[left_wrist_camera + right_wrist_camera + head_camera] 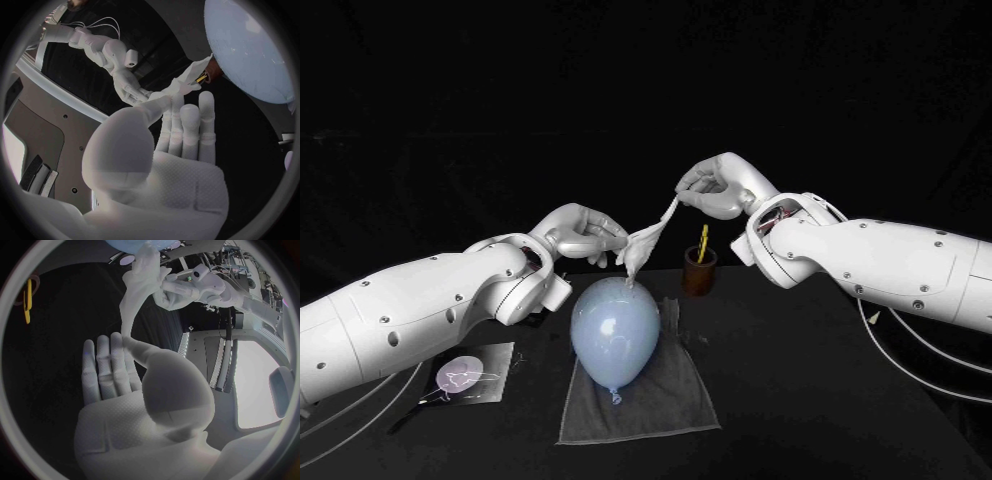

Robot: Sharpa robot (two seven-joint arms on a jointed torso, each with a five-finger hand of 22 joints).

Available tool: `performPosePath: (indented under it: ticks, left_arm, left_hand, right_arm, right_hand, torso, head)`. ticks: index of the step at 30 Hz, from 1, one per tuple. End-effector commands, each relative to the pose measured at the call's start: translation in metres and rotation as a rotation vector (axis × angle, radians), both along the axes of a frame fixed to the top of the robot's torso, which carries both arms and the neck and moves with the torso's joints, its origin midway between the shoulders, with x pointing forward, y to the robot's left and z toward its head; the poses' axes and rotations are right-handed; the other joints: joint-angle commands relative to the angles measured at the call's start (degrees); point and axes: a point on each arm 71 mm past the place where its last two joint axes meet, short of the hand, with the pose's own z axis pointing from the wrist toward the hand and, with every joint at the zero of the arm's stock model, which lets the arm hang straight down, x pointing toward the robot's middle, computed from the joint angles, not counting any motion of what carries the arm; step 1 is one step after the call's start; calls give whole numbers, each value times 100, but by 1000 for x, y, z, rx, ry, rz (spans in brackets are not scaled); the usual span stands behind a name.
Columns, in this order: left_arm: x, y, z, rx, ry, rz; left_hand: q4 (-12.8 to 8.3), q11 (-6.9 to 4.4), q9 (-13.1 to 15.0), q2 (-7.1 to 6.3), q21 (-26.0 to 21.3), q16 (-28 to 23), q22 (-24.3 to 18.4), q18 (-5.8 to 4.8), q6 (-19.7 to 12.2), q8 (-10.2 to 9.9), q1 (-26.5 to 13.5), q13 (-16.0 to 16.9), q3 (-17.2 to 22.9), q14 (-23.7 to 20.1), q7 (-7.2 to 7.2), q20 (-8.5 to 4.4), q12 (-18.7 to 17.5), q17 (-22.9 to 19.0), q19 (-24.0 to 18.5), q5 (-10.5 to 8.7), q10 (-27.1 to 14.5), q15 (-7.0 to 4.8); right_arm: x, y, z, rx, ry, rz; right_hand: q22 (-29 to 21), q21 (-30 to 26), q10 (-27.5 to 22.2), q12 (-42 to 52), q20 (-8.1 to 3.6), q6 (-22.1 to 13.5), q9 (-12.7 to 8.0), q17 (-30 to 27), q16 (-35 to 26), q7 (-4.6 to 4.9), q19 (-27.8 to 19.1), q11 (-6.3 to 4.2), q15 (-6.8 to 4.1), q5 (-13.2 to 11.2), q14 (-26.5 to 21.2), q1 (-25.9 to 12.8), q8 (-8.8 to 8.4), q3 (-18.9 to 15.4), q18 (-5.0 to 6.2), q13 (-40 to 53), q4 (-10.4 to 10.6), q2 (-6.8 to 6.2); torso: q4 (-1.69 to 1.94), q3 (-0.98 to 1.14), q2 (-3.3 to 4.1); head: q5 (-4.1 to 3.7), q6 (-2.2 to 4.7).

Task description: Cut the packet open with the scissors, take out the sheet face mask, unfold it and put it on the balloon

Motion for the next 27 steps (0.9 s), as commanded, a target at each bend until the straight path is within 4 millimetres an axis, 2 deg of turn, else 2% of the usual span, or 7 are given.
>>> performPosePath:
  ticks: [1,8,15,21,24,26,27]
  left_arm:
    - [-1,-2,0,-9,14,-16]
    - [0,3,0,-16,35,15]
    - [1,5,1,-18,46,36]
    - [1,4,2,-14,37,34]
    - [0,-1,3,-17,17,16]
    - [-1,-6,5,-11,-11,-5]
    - [-2,-8,5,-7,-22,-16]
  left_hand:
    - [57,-51,1455,-31,-63,60,-33,61,63,167,-79,73,-121,72,-86,-4,96,75,62,2,72,-39]
    - [-43,-71,1530,-22,-120,11,-77,62,-15,175,128,139,-29,-26,-76,-31,126,-61,106,7,-62,-70]
    - [-342,-24,1551,-237,-37,-40,-19,61,34,137,336,219,218,-166,49,-78,179,-180,105,8,-276,-40]
    - [-312,12,1545,-177,11,-43,15,53,3,91,297,242,263,-176,71,-80,202,-214,100,6,-318,-14]
    - [-264,136,1488,-117,-49,-285,-1,22,-199,-75,256,166,212,-513,169,-36,21,-659,-32,2,-640,91]
    - [-110,282,1319,-363,-253,-456,-102,-29,-574,-397,-49,102,-94,-720,288,64,-94,-726,-231,-28,-802,240]
    - [-99,301,1297,-429,-291,-481,-123,-33,-609,-435,-87,91,-149,-750,308,79,-115,-736,-257,17,-833,254]
  right_arm:
    - [-2,4,1,2,-9,20]
    - [1,1,1,-2,-18,15]
    - [2,-1,1,-2,-27,15]
    - [-5,5,2,13,-23,38]
    - [-7,6,4,20,-28,35]
    - [-8,6,5,30,-33,29]
    - [-9,7,6,35,-35,28]
  right_hand:
    - [7,36,-38,33,-5,37,607,-4,32,12,39,13,8,19,38,53,108,32,43,6,-6,-10]
    - [8,37,-41,35,-4,35,608,-7,32,13,37,13,8,19,36,53,109,33,43,7,-7,-9]
    - [9,37,-42,36,-4,34,609,-9,32,13,36,14,9,19,36,53,109,33,43,8,-7,-10]
    - [10,38,-44,38,-4,32,610,-12,32,14,33,14,9,19,34,54,109,34,43,9,-7,-10]
    - [10,38,-46,39,-4,31,610,-13,32,14,32,14,9,19,34,55,110,34,43,10,-8,-9]
    - [11,39,-46,40,-4,31,610,-14,32,14,32,14,9,19,34,55,110,34,43,10,-8,-9]
    - [11,39,-46,40,-4,31,610,-14,32,14,32,14,9,19,34,55,110,34,43,10,-8,-9]
  torso:
    - [1,3,-3]
    - [-2,-1,-6]
    - [-1,1,-7]
    - [-6,7,-7]
    - [-4,1,-12]
    - [0,-1,-8]
    - [5,-4,-4]
  head:
    - [2,-3]
    - [0,-7]
    - [-1,0]
    - [-48,19]
    - [-57,20]
    - [-41,39]
    - [-28,45]
